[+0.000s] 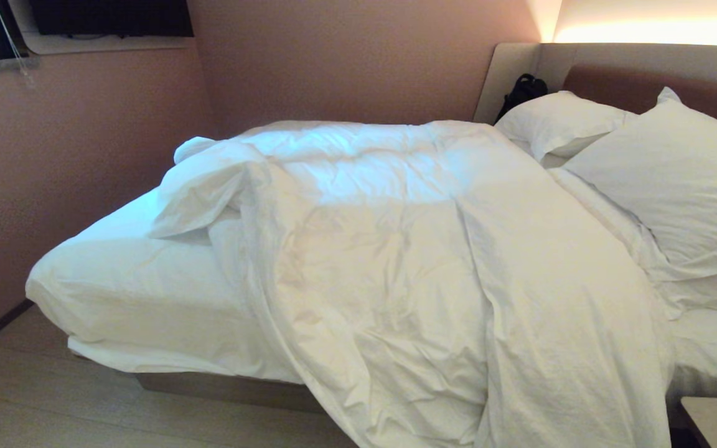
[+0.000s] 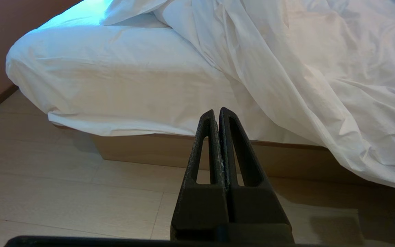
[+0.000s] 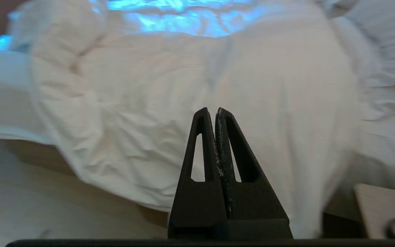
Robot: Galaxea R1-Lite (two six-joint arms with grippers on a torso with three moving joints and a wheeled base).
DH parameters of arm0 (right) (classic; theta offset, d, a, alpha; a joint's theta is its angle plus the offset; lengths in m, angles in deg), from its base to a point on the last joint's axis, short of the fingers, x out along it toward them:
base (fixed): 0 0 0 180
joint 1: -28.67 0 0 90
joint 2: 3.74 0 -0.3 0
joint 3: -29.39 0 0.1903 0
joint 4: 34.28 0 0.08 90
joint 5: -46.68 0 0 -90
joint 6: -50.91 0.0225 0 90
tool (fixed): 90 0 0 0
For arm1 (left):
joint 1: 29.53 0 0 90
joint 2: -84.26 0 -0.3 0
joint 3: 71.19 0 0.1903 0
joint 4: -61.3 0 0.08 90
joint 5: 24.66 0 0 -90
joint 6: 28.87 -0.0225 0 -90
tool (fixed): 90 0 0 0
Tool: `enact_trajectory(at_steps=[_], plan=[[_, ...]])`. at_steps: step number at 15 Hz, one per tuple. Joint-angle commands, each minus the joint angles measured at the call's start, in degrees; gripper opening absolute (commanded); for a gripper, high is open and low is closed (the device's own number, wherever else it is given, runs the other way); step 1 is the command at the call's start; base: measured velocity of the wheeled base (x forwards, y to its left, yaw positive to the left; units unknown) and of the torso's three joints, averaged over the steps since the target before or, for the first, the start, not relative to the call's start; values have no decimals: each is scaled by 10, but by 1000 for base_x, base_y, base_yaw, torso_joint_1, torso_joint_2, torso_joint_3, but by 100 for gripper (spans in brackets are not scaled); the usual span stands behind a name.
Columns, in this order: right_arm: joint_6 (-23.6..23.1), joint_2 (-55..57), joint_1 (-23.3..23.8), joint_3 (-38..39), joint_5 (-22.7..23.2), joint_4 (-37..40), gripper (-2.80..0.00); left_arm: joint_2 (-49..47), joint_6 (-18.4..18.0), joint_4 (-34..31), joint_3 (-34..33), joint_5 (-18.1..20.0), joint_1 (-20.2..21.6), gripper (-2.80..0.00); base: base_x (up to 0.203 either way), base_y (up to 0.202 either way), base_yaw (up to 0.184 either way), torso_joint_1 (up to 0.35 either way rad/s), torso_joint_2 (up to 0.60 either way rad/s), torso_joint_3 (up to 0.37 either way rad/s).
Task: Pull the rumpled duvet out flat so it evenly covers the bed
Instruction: Hold the folded corner of the quilt
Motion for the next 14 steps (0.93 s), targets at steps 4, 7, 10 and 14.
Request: enact_trajectory(at_steps=[4, 7, 10, 14], plan=[[-14, 0, 0, 9, -32, -4, -280, 0, 0, 0, 0, 0, 0, -280, 0, 0, 0, 0, 0, 0], [-16, 0, 0, 16, -32, -5, -280, 0, 0, 0, 0, 0, 0, -280, 0, 0, 0, 0, 0, 0], [-18, 0, 0, 20, -31, -6, -280, 0, 0, 0, 0, 1, 0, -280, 0, 0, 0, 0, 0, 0], [-23, 0, 0, 21, -31, -4, -280, 0, 0, 0, 0, 1, 0, -280, 0, 0, 0, 0, 0, 0]])
